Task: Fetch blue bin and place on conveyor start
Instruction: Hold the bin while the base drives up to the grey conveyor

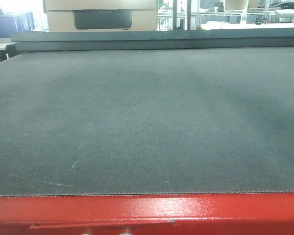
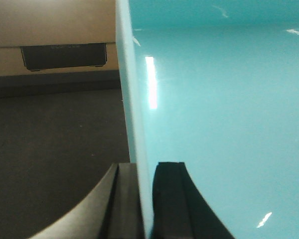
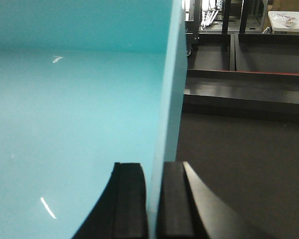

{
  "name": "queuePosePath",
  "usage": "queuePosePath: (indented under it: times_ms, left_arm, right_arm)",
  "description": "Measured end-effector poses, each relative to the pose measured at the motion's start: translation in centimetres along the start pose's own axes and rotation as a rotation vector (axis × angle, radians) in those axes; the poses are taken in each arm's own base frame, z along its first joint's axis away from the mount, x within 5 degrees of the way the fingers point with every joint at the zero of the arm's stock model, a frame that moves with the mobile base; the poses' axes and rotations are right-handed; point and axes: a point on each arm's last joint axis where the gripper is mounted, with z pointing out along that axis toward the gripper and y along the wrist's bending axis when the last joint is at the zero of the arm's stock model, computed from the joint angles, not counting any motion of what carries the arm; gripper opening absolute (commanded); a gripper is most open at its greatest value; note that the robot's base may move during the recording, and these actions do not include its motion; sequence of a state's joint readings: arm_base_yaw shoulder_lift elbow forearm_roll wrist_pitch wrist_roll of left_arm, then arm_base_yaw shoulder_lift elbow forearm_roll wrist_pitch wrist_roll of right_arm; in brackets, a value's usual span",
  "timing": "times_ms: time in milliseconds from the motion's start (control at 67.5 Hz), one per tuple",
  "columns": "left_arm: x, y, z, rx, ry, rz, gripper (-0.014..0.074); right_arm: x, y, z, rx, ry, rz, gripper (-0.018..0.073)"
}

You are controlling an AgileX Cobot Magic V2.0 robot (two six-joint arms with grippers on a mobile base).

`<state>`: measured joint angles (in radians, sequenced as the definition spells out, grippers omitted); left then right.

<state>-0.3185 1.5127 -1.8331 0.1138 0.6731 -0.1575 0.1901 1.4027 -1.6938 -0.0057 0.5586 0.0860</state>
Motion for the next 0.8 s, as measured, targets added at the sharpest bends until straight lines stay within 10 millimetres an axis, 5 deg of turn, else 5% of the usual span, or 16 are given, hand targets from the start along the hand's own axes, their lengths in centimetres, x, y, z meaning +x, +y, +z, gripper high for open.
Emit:
queuePosePath:
  times_ms: [800]
  left_arm:
    - [0.00,0.00,0.00,0.000,0.000,0.000,-0.0111]
  right_arm:
    - [-0.03,0.00,0.00,0.000,-0.004,0.000,-0.0151]
